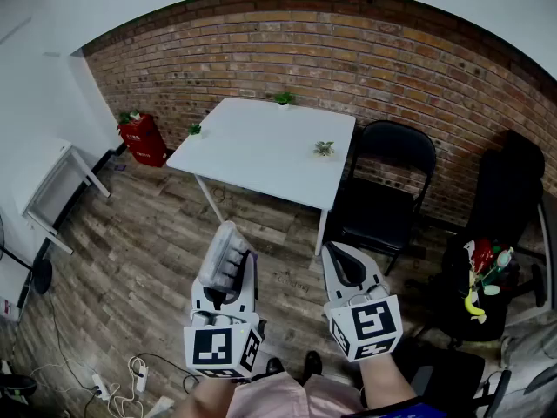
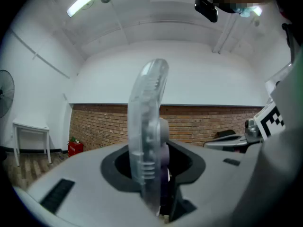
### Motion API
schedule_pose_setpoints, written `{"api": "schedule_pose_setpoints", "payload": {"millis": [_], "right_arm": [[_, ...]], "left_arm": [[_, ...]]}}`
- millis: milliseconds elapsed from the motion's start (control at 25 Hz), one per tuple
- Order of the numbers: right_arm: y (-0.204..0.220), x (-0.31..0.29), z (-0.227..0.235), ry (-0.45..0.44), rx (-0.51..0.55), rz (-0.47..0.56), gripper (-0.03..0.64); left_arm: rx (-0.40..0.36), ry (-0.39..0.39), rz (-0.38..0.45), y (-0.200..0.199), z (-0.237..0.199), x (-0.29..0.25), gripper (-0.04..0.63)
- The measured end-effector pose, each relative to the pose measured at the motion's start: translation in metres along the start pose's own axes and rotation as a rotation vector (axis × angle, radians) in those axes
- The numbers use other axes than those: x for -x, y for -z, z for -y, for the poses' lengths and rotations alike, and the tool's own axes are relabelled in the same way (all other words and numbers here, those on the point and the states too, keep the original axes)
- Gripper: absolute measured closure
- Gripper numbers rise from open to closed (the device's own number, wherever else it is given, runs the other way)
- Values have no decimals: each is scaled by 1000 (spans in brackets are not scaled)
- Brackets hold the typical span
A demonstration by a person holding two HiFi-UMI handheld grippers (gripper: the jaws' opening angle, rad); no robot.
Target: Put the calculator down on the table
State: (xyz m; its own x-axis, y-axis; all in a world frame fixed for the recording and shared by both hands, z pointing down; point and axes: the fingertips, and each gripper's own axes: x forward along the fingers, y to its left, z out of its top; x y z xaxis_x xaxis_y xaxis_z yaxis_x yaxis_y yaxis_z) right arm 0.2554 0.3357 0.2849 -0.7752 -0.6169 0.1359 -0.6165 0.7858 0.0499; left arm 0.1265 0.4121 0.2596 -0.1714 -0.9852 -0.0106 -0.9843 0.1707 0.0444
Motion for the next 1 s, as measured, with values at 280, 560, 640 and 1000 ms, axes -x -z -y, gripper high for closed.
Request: {"api": "schedule_pose_setpoints", "payload": {"millis": [280, 560, 640, 1000], "right_arm": [[1, -10, 3, -22, 6, -2, 620], [10, -12, 2, -98, 10, -21, 597], [13, -12, 7, -107, 10, -26, 578], [28, -35, 28, -124, -11, -44, 578]], "left_arm": [[-1, -7, -5, 4, -1, -10, 453], [-1, -31, -18, 6, 7, -19, 453], [2, -45, -22, 7, 10, -22, 453], [6, -101, -54, 23, 5, -38, 453]]}}
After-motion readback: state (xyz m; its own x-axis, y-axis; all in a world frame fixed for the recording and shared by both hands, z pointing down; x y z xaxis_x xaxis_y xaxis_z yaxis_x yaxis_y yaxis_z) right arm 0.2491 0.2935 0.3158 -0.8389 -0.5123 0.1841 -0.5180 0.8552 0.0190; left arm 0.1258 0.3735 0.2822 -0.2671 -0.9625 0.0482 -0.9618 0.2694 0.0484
